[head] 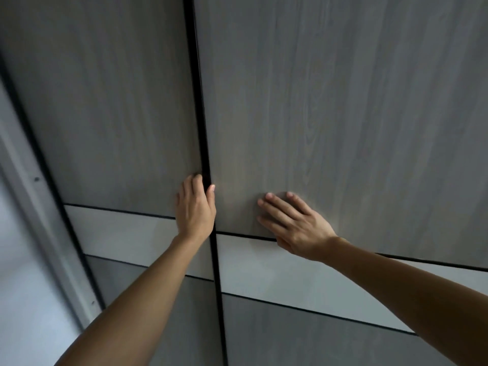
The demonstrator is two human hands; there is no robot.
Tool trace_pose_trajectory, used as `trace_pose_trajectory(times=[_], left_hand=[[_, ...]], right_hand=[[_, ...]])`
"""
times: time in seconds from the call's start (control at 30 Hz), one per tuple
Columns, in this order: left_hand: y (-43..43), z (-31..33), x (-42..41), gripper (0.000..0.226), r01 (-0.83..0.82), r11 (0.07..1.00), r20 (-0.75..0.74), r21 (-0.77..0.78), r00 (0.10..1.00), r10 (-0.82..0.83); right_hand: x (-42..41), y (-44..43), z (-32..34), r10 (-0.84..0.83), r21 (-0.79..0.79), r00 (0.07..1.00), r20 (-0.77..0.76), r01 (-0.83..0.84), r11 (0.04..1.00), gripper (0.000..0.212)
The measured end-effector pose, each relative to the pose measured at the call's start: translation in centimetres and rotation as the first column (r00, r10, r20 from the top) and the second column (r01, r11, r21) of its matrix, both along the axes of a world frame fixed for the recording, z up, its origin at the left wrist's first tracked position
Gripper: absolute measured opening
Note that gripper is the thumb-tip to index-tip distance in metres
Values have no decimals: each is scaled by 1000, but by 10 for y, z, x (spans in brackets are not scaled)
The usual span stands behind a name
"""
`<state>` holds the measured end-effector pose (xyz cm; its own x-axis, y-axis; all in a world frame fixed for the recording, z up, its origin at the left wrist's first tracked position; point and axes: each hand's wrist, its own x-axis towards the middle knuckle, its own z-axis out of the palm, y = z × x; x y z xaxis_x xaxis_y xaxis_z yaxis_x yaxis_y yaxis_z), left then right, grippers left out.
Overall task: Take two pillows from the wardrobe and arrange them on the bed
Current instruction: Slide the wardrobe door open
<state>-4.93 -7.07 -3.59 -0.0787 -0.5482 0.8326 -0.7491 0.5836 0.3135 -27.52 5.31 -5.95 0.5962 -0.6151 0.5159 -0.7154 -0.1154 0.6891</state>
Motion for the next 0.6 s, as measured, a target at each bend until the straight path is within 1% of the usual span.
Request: trace_pose_trajectory(times=[0.13,0.2,0.27,0.4,0.6], left_hand=[[-28,-1,33,43,-80,997,1,12,997,80],[-43,0,52,48,-100,995,13,-17,995,100],[-59,0,72,53,-109,991,66,-83,991,115],[-97,-2,116,53,-82,972,185,-220,975,124],[-151,-4,177,52,-37,970,213,-242,973,91]], right_hand=[[39,-33,1,37,-3,999,-9,-37,999,54],[59,-50,0,65,-4,998,-9,-65,998,51],[79,-68,0,78,-10,997,-9,-78,997,49],[118,-102,-2,70,-27,997,-8,-71,997,49],[177,-151,-3,56,-30,998,-4,-56,998,49]])
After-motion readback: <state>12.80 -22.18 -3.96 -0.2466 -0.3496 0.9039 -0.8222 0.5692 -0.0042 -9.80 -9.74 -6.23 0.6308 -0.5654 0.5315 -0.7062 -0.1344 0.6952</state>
